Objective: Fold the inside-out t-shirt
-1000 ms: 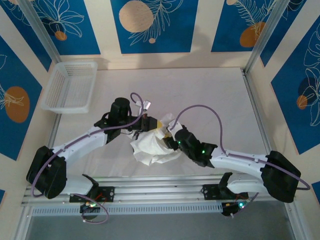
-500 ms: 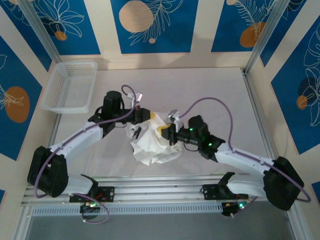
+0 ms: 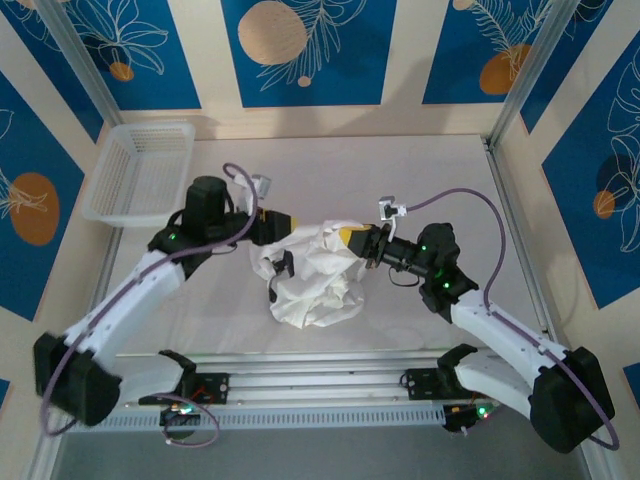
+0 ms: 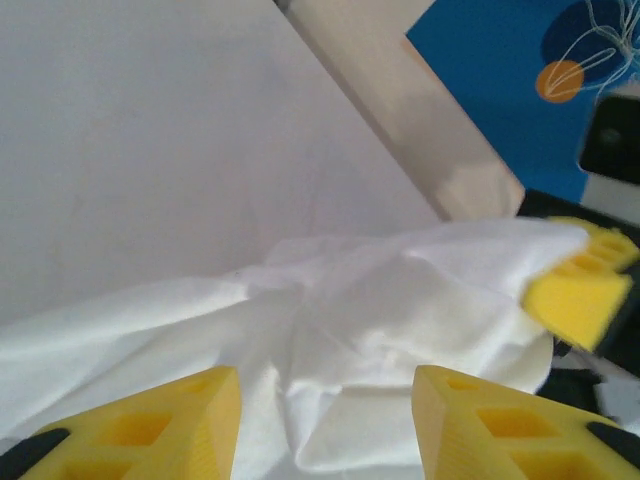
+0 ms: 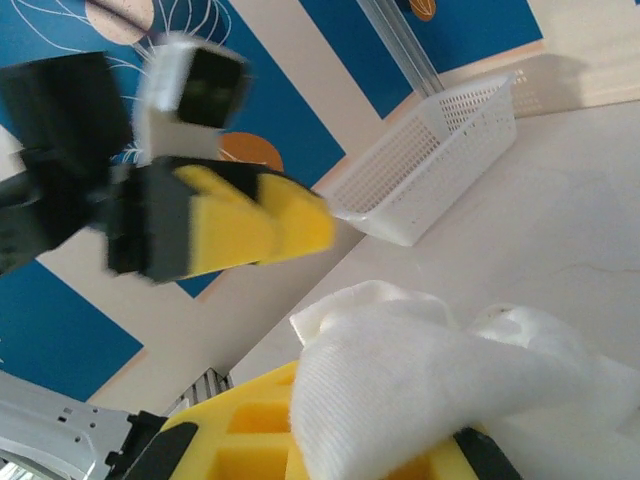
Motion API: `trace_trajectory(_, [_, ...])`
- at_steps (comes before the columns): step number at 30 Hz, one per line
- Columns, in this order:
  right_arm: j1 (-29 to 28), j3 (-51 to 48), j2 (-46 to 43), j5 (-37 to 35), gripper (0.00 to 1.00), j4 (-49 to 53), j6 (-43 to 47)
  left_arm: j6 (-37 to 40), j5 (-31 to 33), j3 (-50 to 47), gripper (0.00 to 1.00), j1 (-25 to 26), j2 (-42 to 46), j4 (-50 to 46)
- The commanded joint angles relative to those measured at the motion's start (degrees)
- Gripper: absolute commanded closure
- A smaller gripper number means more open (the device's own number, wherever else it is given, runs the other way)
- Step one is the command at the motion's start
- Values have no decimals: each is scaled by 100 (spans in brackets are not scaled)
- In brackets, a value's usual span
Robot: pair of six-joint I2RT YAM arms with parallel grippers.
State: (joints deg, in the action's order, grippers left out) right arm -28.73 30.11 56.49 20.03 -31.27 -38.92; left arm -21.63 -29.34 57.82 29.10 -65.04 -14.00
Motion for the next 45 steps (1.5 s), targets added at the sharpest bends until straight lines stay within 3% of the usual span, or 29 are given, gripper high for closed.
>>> trace_trajectory(1, [25,15,105,107,100,-20,-212,1023,1918,-331,51,1014,509,-719])
trace_trajectory(5, [17,186,277,176,100,90,-235,730,2880,-370,49,1671,260,-456])
trace_trajectory(10, [4,308,310,190,100,242,-247,640,3075,-74,43,1870,-427,304])
trace_trajectory(14, [-1,327,243,184,100,447,-224,540,2985,535,41,1871,-1104,185])
trace_trajectory(19, [-1,229,63,185,100,564,-230,198,3510,665,54,1755,-1249,119])
trace_trajectory(22, [0,162,24,251,100,587,-213,81,3086,745,67,1567,-1313,84])
trace_trajectory(25, [120,140,33,329,100,688,-219,37,2278,768,99,1326,-1389,122])
trace_trajectory(28, [543,-43,109,441,95,737,-341,-335,854,577,100,934,-1283,673])
trace_trajectory(30, [991,-187,322,522,77,1035,-89,-988,-407,388,100,590,-1270,1417])
trace_trajectory(32, [1321,-166,666,509,70,1616,606,-1420,-1158,366,100,442,-1387,1826])
trace_trajectory(34, [1547,96,954,560,64,2347,1113,-1463,-1412,408,100,456,-1434,1811])
trace_trajectory(37, [1687,426,792,466,56,3128,1130,-1216,-1427,479,100,465,-1424,1395])
trace_trajectory(40, [1343,331,-114,-451,54,3307,845,-1098,-1320,461,100,465,-1440,1147])
trace_trajectory(43, [110,180,-1135,-2484,59,3348,983,-1122,-1335,427,100,478,-1531,1165])
trace_trajectory(45, [-754,171,-1322,-3290,63,3134,1236,-1139,-1361,447,100,495,-1596,1199])
